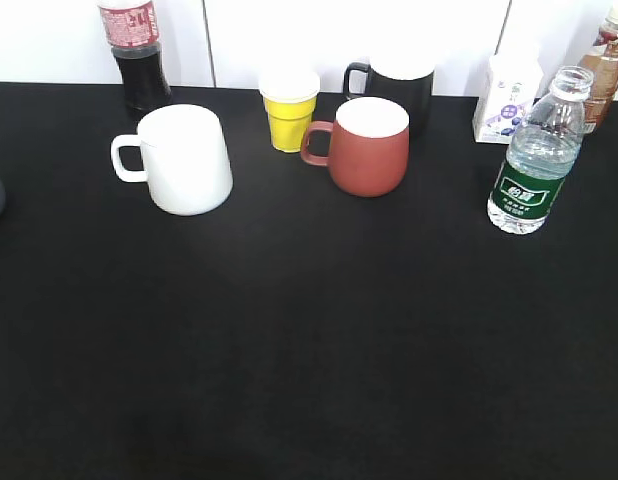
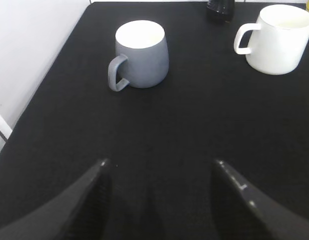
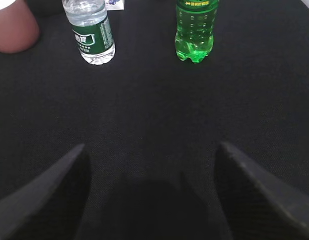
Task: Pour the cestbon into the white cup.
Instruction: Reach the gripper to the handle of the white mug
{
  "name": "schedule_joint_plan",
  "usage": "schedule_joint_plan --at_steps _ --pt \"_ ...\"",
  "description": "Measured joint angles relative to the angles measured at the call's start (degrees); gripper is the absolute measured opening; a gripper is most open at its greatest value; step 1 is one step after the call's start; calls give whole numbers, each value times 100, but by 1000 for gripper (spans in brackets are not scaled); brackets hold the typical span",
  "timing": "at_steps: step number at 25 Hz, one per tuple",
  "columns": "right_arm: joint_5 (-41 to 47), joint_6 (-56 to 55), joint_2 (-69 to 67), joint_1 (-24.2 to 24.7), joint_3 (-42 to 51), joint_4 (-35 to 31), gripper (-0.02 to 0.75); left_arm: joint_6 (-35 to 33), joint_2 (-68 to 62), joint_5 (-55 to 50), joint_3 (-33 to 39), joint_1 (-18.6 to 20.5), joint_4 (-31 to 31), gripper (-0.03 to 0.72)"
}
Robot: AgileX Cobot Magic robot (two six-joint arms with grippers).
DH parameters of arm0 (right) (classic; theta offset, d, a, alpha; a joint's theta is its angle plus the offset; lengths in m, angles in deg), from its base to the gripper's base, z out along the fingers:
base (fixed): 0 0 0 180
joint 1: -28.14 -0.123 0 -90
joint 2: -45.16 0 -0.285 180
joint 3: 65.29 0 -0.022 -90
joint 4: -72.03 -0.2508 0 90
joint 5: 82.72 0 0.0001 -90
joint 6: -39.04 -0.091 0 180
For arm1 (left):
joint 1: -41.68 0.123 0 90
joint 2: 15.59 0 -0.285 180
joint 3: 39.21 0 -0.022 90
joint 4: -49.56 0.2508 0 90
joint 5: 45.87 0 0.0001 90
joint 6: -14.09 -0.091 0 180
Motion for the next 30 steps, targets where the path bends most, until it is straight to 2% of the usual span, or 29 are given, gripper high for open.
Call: schedule_joint_plan --at_steps 11,13,16,18,20,22,25,26,30 --pt "0 0 0 0 0 0 585 0 -81 161 -117 0 -11 476" --pt "0 0 0 0 0 0 584 -76 -773 823 -435 0 -11 476" --pt "0 0 0 0 0 0 585 -616 -2175 2664 -883 0 -290 476" --pt "0 0 0 0 0 0 585 -681 -2863 4014 -929 0 -602 476" --pt "0 0 0 0 0 0 585 -702 -3578 4912 -929 -70 -925 476" --pt "0 0 0 0 0 0 585 -702 -4335 5630 -807 -564 -1047 476" --pt "0 0 0 0 0 0 585 -702 -5617 6889 -249 -1812 -1228 476" --pt "0 0 0 0 0 0 585 -702 -6091 7372 -130 -2086 -1311 476" --pt "0 0 1 0 0 0 585 -719 -7714 8599 -75 -2215 -1645 477"
